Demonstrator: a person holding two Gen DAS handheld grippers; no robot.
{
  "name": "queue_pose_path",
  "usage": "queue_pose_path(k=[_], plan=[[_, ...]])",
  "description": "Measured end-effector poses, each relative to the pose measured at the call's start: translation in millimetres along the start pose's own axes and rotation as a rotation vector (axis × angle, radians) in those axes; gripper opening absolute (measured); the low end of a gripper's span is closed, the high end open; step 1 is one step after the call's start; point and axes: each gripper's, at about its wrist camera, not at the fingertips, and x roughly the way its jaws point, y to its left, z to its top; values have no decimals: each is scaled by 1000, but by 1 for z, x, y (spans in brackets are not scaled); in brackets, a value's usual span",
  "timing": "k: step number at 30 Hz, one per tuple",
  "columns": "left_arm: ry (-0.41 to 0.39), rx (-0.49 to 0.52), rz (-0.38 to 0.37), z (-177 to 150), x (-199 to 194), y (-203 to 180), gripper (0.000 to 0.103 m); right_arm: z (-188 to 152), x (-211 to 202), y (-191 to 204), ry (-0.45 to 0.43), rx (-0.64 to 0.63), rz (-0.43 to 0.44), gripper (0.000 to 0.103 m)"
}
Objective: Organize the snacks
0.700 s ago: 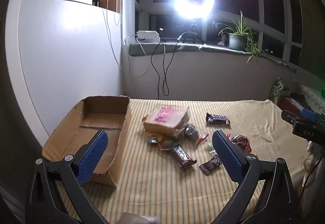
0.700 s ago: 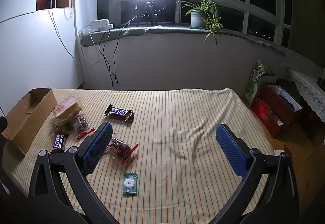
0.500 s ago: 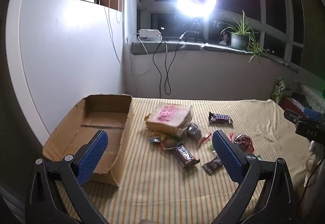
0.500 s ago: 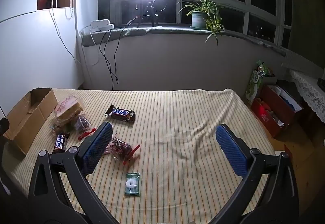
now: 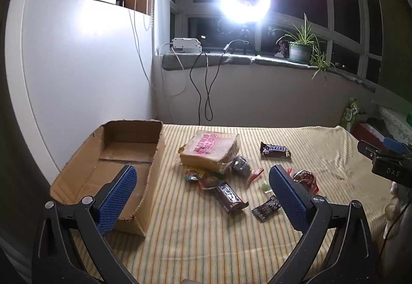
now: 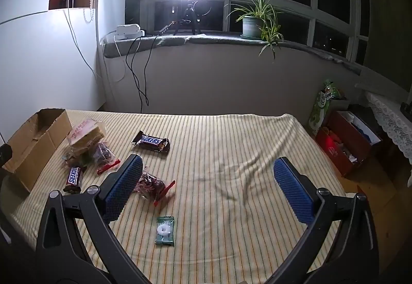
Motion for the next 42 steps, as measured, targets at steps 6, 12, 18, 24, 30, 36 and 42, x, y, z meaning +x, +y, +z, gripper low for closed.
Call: queue_pose_path(k=[6,12,18,24,30,36,42], plan=[[-3,-6,9,2,-2,3,102,0,-1,5,-2,-10,11,103],[-3,-6,3,2,0,4,102,-1,0,5,2,-13,15,103],[0,3,2,1,3,1,102,-2,1,4,-5,-7,12,103],[-1,0,8,1,2,1,102,-3,2,6,-1,-18,19,103],[0,1,8,1,3,1,102,-3,3,9,-1,-23,24,103],[-3,2,7,0,1,0,102,-3,3,9,0,-21,25,102],[-1,3,7,0,1,1,102,-3,3,12,2,-25,31,100]])
